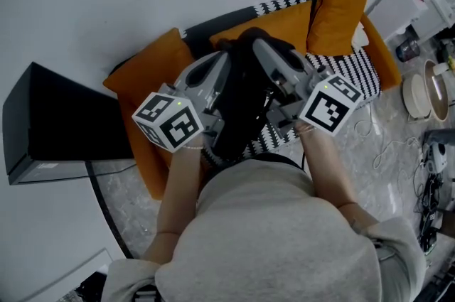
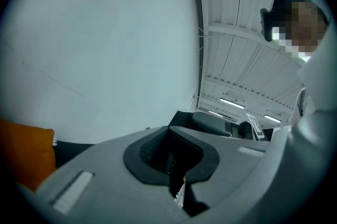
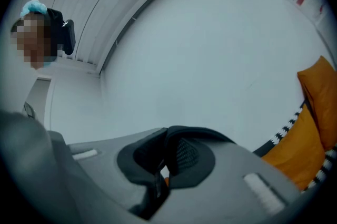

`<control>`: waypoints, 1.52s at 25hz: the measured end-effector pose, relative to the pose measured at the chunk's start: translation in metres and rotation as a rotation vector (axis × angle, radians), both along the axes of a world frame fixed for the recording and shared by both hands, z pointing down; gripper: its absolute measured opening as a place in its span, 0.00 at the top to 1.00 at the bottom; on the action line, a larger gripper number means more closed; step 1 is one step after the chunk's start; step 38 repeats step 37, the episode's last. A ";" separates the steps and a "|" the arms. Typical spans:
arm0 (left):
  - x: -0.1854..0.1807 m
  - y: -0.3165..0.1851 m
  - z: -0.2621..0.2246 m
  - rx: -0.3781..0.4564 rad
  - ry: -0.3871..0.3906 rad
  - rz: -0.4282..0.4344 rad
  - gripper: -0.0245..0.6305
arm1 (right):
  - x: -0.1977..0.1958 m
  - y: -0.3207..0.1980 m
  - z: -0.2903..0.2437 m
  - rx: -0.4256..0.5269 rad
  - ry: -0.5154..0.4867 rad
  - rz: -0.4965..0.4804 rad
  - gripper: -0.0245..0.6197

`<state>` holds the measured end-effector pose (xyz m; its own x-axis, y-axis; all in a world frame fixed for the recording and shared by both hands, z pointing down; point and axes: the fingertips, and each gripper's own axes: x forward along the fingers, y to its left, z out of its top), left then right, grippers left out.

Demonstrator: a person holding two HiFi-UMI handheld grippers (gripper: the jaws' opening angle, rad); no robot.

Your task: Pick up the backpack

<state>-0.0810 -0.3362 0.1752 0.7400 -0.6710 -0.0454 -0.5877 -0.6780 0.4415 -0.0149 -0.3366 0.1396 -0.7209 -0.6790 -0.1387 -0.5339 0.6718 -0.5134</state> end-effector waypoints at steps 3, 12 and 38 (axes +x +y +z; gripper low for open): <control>0.000 0.000 0.001 -0.001 -0.004 -0.008 0.95 | 0.002 0.002 0.000 0.001 0.002 0.005 0.95; -0.002 0.002 0.001 0.006 0.005 -0.019 0.95 | 0.004 0.000 0.004 0.002 0.019 0.015 0.95; 0.003 0.014 0.020 -0.018 -0.075 0.012 0.95 | 0.001 0.011 0.019 -0.037 0.020 0.017 0.95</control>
